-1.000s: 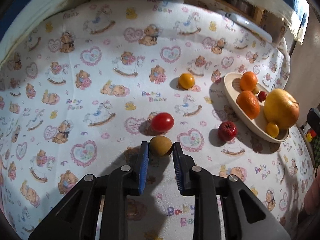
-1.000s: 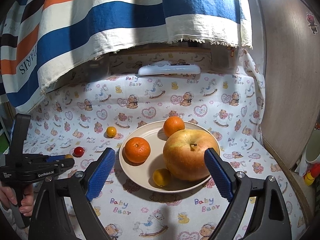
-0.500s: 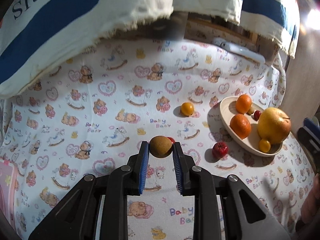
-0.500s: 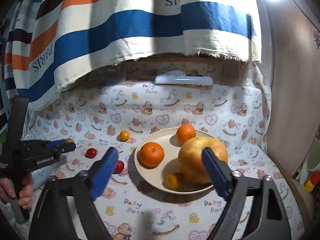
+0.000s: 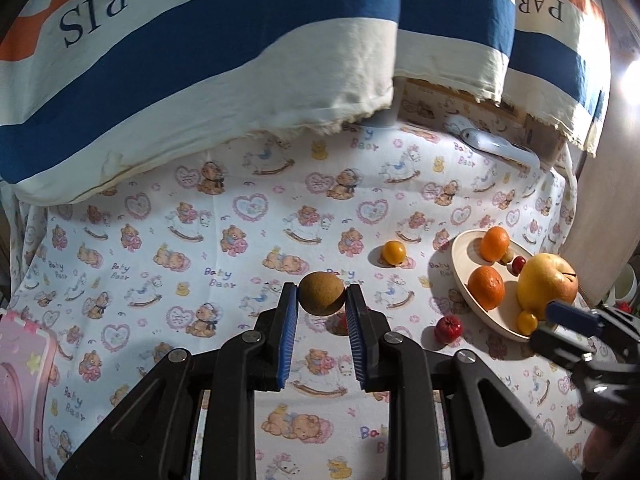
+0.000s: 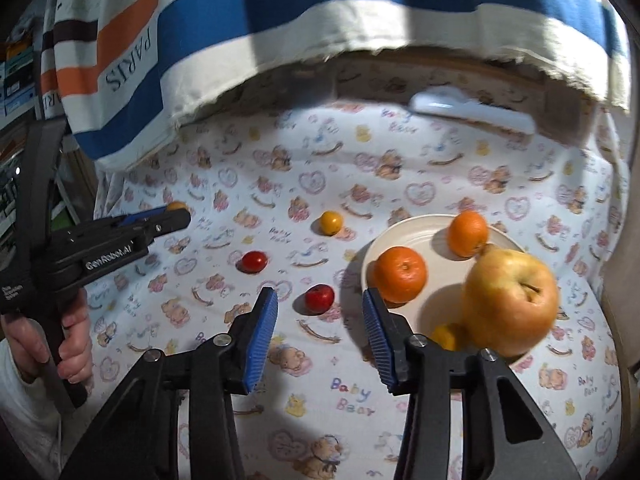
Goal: Organize fruits
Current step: 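Grasp the red fruit with right gripper while left gripper lifts the brown fruit, then carry the brown fruit with left gripper while right gripper carries the red fruit toward the plate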
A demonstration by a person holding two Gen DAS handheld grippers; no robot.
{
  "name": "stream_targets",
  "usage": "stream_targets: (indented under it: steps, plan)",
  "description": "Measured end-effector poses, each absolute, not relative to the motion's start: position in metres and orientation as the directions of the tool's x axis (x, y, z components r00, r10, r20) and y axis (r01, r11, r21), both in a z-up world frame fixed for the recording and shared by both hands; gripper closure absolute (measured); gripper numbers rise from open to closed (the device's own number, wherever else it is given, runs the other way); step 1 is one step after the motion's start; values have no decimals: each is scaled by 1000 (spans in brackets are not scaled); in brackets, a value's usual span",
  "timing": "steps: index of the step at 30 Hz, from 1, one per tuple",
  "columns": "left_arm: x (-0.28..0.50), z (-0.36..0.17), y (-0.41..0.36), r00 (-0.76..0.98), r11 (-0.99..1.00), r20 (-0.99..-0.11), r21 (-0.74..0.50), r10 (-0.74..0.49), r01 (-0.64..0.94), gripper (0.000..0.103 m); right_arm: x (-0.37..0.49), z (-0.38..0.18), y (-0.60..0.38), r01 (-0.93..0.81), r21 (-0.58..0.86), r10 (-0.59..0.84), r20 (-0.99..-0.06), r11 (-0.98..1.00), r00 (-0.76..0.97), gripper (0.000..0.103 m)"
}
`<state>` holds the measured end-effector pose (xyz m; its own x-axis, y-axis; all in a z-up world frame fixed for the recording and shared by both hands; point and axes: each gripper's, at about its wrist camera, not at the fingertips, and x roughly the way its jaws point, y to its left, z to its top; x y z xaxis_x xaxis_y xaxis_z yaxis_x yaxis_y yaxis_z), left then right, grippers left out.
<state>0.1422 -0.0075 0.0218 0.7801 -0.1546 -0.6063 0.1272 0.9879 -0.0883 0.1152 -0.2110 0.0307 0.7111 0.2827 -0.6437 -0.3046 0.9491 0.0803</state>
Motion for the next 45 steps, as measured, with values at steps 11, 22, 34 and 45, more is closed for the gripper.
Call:
stream_targets:
  steps: [11, 22, 34, 45]
  plan:
    - [155, 5, 0, 756, 992, -642, -78, -128, 102, 80, 165, -12, -182, -345, 33, 250, -755, 938, 607, 65]
    - [159, -4, -2, 737, 992, -665, -70, -125, 105, 80, 188, -29, -183, -320, 54, 237, -788, 946, 568, 68]
    - [151, 6, 1, 769, 994, -630, -67, -111, 88, 80, 174, -21, -181, -315, 48, 241, -756, 948, 608, 74]
    - [138, 24, -3, 805, 997, -588, -18, -72, 76, 80, 127, 19, -187, -319, 21, 256, -648, 948, 717, 74]
